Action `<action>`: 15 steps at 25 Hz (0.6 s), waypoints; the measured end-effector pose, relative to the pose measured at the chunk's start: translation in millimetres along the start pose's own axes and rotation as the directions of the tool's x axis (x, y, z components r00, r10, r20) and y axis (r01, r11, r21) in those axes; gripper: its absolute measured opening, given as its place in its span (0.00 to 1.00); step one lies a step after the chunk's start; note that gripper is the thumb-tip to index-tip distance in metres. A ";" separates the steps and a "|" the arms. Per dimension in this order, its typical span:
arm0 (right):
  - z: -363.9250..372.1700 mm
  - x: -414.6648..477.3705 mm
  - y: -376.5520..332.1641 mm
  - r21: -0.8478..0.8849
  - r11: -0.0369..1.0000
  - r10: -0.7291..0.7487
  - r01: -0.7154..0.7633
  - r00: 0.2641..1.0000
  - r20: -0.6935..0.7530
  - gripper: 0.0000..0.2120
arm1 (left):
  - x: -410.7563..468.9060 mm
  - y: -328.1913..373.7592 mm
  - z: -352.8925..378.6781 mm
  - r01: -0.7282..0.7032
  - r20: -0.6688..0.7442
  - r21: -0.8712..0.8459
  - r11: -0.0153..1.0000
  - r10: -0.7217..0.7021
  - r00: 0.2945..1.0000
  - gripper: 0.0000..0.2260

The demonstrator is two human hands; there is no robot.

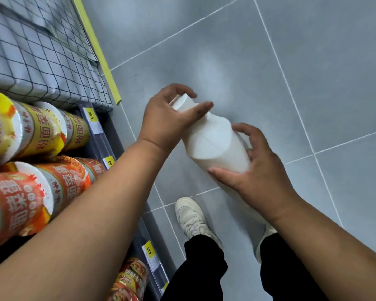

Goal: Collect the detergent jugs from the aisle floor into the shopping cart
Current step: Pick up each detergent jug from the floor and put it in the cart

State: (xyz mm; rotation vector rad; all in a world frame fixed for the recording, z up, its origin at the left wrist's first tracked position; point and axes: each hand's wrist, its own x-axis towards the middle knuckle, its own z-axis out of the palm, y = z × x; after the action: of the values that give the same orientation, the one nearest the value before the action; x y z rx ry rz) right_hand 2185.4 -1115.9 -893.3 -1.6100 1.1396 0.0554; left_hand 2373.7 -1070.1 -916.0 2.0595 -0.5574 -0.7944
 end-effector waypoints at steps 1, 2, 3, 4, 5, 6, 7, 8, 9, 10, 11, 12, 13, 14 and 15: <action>-16.1 -13.6 -12.2 0.006 1.000 0.004 -0.003 1.000 -0.025 0.37 | -6.1 22.7 -3.0 -0.037 0.039 0.006 0.999 0.037 0.999 0.14; -33.3 -27.5 -25.5 0.013 1.000 -0.002 0.003 0.999 -0.052 0.38 | -12.1 47.5 -8.1 -0.089 0.079 0.022 0.996 0.087 0.993 0.14; -51.6 -41.5 -41.0 0.023 1.000 -0.015 0.016 0.997 -0.078 0.38 | -18.6 73.9 -14.3 -0.147 0.120 0.041 0.988 0.141 0.983 0.15; -71.1 -55.9 -59.0 0.032 0.999 -0.030 0.033 0.994 -0.102 0.38 | -25.7 103.2 -21.7 -0.205 0.160 0.055 0.977 0.194 0.968 0.16; -89.2 -69.1 -77.5 0.037 0.998 -0.044 0.049 0.991 -0.124 0.37 | -32.3 131.7 -29.1 -0.257 0.189 0.061 0.965 0.241 0.952 0.17; -106.4 -81.9 -97.0 0.035 0.997 -0.063 0.069 0.986 -0.152 0.37 | -38.9 160.4 -37.4 -0.307 0.203 0.062 0.950 0.289 0.936 0.18; -127.1 -99.2 -120.8 0.025 0.995 -0.090 0.096 0.978 -0.188 0.36 | -48.0 195.6 -47.7 -0.358 0.212 0.053 0.932 0.340 0.916 0.19; -147.5 -118.1 -145.3 0.012 0.992 -0.119 0.124 0.968 -0.219 0.36 | -58.3 231.9 -58.6 -0.401 0.216 0.042 0.915 0.384 0.898 0.19; -168.4 -139.1 -170.7 0.004 0.988 -0.148 0.154 0.957 -0.251 0.36 | -69.0 269.7 -70.2 -0.447 0.216 0.028 0.894 0.431 0.876 0.20; -189.1 -161.0 -194.9 -0.007 0.983 -0.175 0.181 0.943 -0.282 0.37 | -80.3 308.4 -82.3 -0.499 0.217 0.017 0.866 0.484 0.848 0.20; -208.6 -184.2 -216.8 -0.020 0.979 -0.197 0.201 0.929 -0.313 0.37 | -92.6 344.5 -94.3 -0.554 0.220 0.010 0.833 0.538 0.814 0.20; -226.0 -207.6 -235.8 -0.030 0.976 -0.212 0.215 0.916 -0.342 0.37 | -106.5 376.9 -105.2 -0.602 0.223 0.003 0.799 0.586 0.779 0.20; -242.0 -231.7 -253.6 -0.034 0.973 -0.225 0.229 0.902 -0.368 0.37 | -121.3 406.0 -114.3 -0.649 0.220 -0.007 0.761 0.634 0.741 0.21; -255.8 -252.1 -268.4 -0.033 0.970 -0.234 0.240 0.892 -0.387 0.37 | -134.7 429.7 -120.9 -0.684 0.213 -0.021 0.729 0.672 0.709 0.21; -268.4 -271.1 -280.1 -0.031 0.967 -0.243 0.252 0.882 -0.403 0.37 | -148.0 450.2 -125.7 -0.714 0.201 -0.038 0.699 0.705 0.680 0.21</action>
State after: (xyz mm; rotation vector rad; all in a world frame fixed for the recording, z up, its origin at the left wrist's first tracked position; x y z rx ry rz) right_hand 2097.3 -1172.9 -431.8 -1.7845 1.2247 -0.4788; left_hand 2314.1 -1155.5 -436.9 1.5798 -1.4010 -0.5046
